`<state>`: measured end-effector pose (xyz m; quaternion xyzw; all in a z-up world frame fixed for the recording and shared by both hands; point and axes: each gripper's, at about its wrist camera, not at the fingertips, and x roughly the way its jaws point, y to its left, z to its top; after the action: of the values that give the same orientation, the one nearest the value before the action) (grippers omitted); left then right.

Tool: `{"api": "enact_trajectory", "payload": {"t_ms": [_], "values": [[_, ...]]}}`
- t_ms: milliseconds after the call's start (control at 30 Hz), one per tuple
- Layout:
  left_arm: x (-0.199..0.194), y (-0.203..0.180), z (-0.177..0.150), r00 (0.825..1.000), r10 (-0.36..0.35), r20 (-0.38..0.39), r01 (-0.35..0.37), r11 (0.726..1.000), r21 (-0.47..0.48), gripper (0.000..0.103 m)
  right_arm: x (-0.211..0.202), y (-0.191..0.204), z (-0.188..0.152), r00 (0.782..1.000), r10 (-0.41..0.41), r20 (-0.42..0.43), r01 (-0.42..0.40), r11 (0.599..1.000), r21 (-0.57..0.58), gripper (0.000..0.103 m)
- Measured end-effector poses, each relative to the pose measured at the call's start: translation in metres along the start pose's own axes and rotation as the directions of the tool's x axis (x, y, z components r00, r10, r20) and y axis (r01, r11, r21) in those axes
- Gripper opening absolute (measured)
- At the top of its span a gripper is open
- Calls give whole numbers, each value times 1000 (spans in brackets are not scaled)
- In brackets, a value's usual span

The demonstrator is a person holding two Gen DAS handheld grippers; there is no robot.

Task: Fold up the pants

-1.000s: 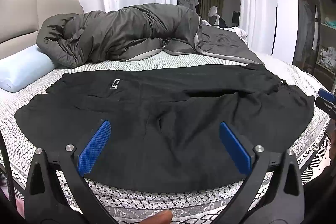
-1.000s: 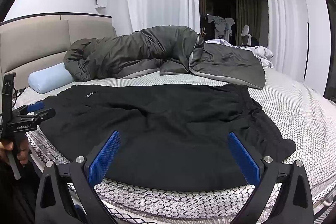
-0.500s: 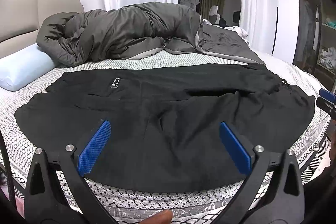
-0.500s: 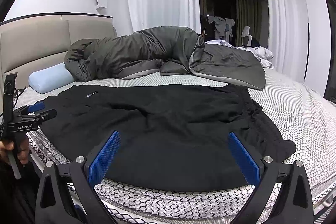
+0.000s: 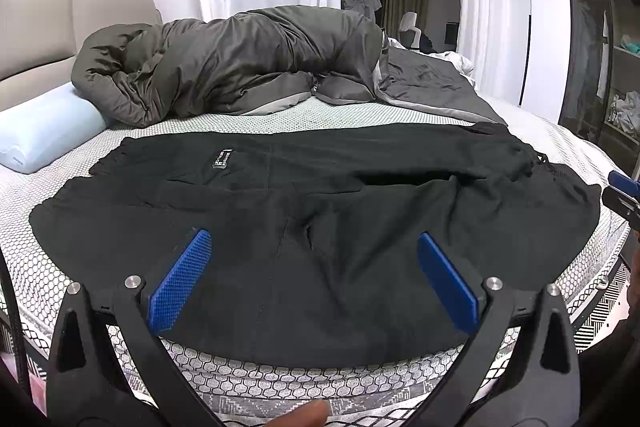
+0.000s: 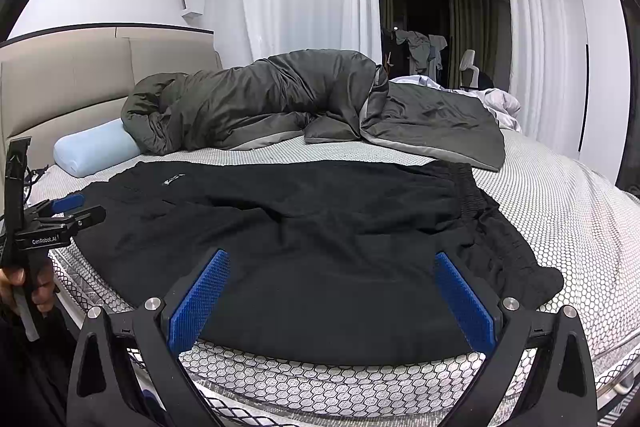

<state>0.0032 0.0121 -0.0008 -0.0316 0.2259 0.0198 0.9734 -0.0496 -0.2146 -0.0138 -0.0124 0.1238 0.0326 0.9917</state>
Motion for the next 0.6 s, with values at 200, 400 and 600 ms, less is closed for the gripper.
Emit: {"api": "enact_trajectory", "payload": {"t_ms": [200,400,600], "values": [[0,2,0,1000,2,1,-2,1000,-6,102,1,0,0,1000,-2,-8,2,1000,4,103],[-2,10,1,1000,10,1,-10,999,-36,102,5,-4,2,1000,10,-24,-9,999,33,103],[-5,27,1,999,43,-8,-43,996,-81,102,16,-14,5,999,-12,-45,14,998,60,103]]}}
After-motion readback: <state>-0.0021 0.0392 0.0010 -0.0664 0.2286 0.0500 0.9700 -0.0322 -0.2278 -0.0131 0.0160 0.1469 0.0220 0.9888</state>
